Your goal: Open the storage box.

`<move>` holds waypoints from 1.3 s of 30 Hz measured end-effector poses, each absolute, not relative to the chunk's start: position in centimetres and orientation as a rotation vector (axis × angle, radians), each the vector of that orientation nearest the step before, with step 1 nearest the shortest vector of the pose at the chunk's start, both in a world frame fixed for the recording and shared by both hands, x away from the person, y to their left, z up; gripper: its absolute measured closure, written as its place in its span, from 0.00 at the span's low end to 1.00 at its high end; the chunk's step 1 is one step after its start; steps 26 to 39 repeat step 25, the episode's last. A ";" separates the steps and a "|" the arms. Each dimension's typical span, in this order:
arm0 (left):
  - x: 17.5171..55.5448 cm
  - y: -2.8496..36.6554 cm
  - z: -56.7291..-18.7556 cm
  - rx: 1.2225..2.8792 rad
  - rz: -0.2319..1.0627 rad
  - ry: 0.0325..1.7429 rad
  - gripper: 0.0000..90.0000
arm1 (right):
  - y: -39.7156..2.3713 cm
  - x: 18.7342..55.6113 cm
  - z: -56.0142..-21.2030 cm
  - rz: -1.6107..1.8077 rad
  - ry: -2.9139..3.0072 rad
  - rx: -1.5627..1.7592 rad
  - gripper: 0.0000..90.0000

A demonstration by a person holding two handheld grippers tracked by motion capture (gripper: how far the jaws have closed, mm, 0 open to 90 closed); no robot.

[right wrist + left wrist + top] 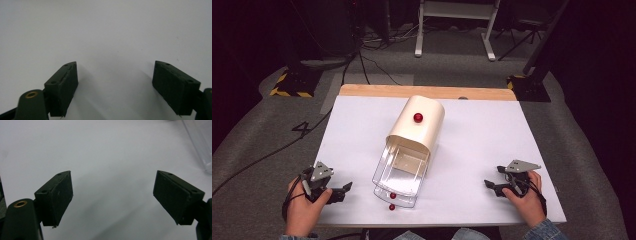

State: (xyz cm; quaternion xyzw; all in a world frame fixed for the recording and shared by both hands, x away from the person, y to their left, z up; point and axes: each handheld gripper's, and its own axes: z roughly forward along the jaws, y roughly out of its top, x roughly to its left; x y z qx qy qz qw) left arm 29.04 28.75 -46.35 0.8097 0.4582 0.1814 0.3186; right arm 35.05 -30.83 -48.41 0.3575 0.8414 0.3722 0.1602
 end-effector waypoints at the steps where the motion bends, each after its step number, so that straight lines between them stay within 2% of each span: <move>1: 29.0 28.9 -46.7 2.133 0.471 1.217 0.18 | -30.8 35.0 -48.4 1.063 2.404 1.021 0.23; 9: 29.3 29.5 -48.0 2.114 0.435 1.228 0.18 | -30.8 35.1 -48.4 1.064 2.405 1.021 0.23; 21: 28.9 29.2 -48.3 2.128 0.495 1.204 0.17 | -30.8 35.1 -48.4 1.064 2.405 1.021 0.23; 39: 29.0 29.2 -48.2 2.127 0.485 1.209 0.17 | -30.8 35.1 -48.4 1.064 2.406 1.022 0.23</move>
